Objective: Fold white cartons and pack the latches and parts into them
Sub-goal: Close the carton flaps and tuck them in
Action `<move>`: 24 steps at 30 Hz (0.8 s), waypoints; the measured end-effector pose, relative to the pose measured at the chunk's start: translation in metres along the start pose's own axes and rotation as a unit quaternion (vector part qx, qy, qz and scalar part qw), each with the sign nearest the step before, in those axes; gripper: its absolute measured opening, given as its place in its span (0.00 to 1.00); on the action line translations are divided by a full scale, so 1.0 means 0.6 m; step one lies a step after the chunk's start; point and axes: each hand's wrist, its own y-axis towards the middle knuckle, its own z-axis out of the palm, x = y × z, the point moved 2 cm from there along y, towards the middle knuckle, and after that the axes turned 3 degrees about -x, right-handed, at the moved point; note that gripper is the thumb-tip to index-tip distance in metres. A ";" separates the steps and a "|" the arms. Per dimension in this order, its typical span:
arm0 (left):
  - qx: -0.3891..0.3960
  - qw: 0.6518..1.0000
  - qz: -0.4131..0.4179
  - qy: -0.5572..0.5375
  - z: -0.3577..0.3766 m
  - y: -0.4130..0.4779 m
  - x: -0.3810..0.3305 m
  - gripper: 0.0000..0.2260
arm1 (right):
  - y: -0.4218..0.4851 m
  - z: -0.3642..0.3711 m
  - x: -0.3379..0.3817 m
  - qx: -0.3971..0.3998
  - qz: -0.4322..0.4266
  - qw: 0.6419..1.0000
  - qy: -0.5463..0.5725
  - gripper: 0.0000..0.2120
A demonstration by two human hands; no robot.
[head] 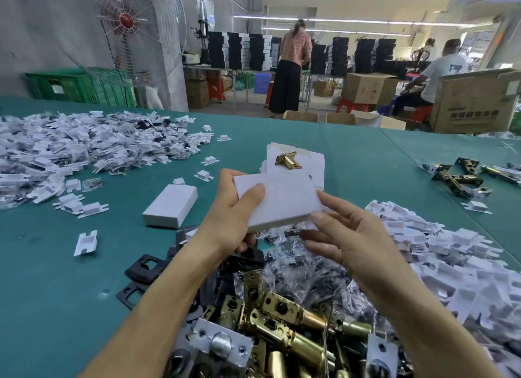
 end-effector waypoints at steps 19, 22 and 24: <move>-0.326 0.884 -0.179 0.283 -0.249 0.069 0.140 0.25 | -0.005 -0.006 0.003 0.089 -0.004 0.991 -0.100 0.09; -0.331 0.876 -0.167 0.309 -0.247 0.073 0.146 0.28 | -0.005 -0.005 0.000 0.094 -0.008 0.990 -0.107 0.08; -0.337 0.876 -0.168 0.303 -0.238 0.081 0.146 0.32 | -0.004 -0.004 -0.003 0.097 -0.006 0.990 -0.105 0.08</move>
